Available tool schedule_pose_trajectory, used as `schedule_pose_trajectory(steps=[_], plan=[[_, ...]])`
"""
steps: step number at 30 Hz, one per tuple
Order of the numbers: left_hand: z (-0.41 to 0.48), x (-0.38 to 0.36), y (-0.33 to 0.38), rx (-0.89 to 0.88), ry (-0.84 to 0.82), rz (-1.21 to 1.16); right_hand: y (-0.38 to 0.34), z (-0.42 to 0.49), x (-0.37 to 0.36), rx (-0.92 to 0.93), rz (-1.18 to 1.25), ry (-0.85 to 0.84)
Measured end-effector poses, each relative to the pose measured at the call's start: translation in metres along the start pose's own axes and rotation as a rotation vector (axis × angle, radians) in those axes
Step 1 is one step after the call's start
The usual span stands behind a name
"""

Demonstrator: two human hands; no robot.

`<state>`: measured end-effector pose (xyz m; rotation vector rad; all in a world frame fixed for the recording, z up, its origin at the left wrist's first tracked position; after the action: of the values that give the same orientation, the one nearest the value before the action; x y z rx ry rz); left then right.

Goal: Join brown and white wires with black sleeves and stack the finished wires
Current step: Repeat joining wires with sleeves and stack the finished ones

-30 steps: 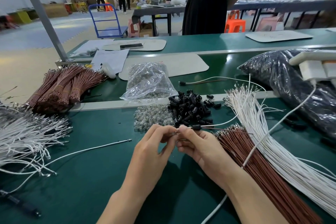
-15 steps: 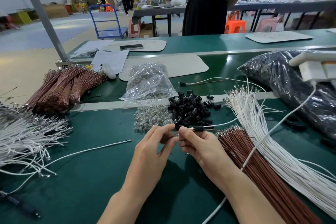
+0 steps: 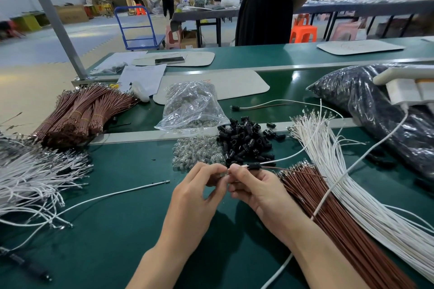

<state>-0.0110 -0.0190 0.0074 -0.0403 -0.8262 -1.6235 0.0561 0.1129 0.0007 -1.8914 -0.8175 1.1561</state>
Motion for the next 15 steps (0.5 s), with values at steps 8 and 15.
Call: schedule_pose_trajectory(steps=[8, 15], plan=[[0.0022, 0.0037, -0.0037, 0.031, 0.089, 0.026, -0.0033, 0.004, 0.0072, -0.019, 0.206, 0.045], [0.0001, -0.0011, -0.0011, 0.05, 0.043, -0.024, -0.002, 0.0018, -0.0001, -0.015, 0.067, -0.015]])
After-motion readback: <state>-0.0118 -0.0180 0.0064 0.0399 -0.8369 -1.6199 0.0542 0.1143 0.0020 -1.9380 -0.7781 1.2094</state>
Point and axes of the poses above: each hand's wrist, its own z-axis towards the middle knuckle, its own x-axis out of the back of the hand, y = z × x, the point moved 3 cm from there along z, towards the middle knuckle, and after that the axes turned 11 degrees about -x, right-handed, at the moved point
